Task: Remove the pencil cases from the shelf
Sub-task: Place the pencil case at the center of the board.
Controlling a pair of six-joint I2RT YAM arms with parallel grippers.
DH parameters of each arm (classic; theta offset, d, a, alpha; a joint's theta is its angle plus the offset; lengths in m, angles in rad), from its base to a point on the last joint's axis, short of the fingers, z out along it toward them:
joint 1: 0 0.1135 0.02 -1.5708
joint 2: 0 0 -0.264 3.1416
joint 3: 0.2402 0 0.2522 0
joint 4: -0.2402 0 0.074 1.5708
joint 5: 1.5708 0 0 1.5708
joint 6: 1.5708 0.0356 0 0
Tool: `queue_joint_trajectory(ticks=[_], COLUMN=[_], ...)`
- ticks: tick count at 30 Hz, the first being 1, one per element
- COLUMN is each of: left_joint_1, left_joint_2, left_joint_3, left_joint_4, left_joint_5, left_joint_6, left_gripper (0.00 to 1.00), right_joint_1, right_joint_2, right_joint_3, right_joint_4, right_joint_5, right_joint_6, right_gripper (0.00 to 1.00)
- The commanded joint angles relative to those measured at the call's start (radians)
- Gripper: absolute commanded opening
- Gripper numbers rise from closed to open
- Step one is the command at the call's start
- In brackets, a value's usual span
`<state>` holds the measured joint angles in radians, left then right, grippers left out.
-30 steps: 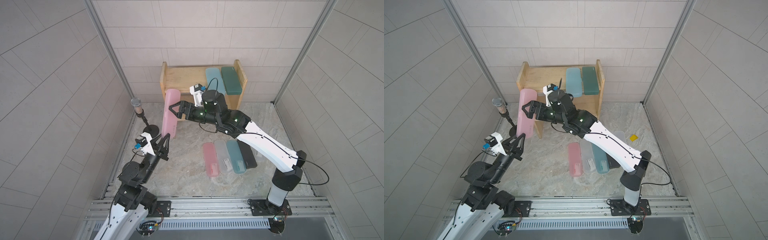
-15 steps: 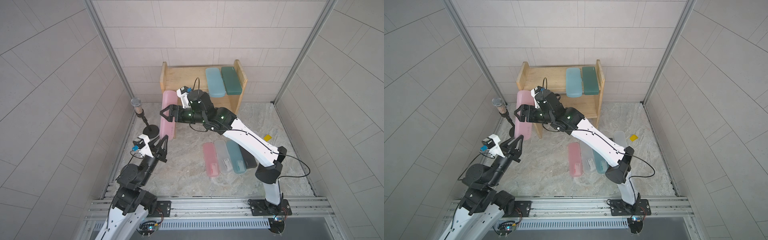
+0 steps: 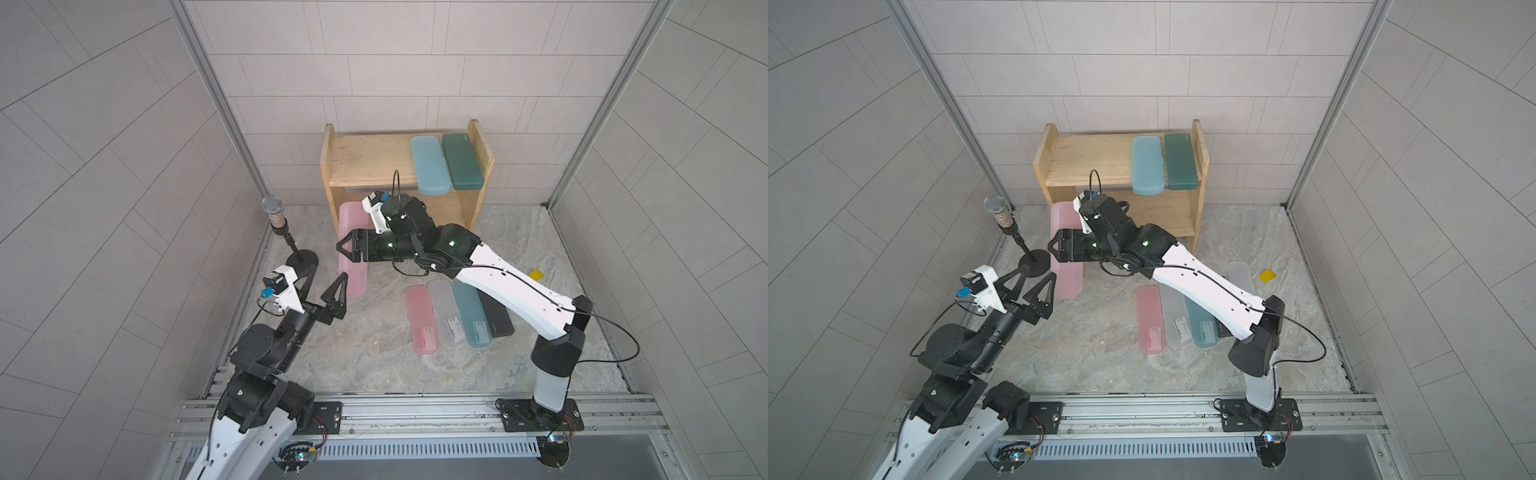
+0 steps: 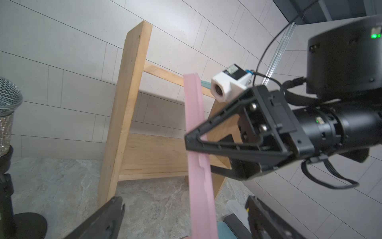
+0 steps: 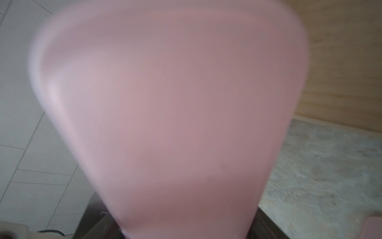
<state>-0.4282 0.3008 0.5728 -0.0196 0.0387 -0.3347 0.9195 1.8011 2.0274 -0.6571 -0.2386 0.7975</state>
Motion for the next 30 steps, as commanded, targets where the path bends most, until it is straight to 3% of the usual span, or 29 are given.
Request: queue_joint_trajectory(ticks=[1, 3, 14, 30], left_joint_1=[-0.003, -0.003, -0.004, -0.003], left_joint_2=[-0.015, -0.008, 0.124, 0.133], left_joint_3=[0.053, 0.069, 0.139, 0.159], left_joint_4=[-0.107, -0.155, -0.16, -0.242], left_joint_5=[-0.163, -0.239, -0.165, -0.138], left_joint_6=[0.027, 0.014, -0.064, -0.102], left_gripper=[1.0, 1.0, 1.0, 1.0], right_joint_1=[-0.029, -0.05, -0.048, -0.054], right_joint_2=[-0.166, -0.22, -0.194, 0.096], right_joint_3=[-0.174, -0.312, -0.651, -0.57], right_joint_4=[-0.001, 0.005, 0.153, 0.031], right_joint_5=[0.017, -0.015, -0.094, -0.022], right_joint_6=[-0.039, -0.001, 0.115, 0.115], right_gripper=[0.66, 0.66, 0.67, 0.7])
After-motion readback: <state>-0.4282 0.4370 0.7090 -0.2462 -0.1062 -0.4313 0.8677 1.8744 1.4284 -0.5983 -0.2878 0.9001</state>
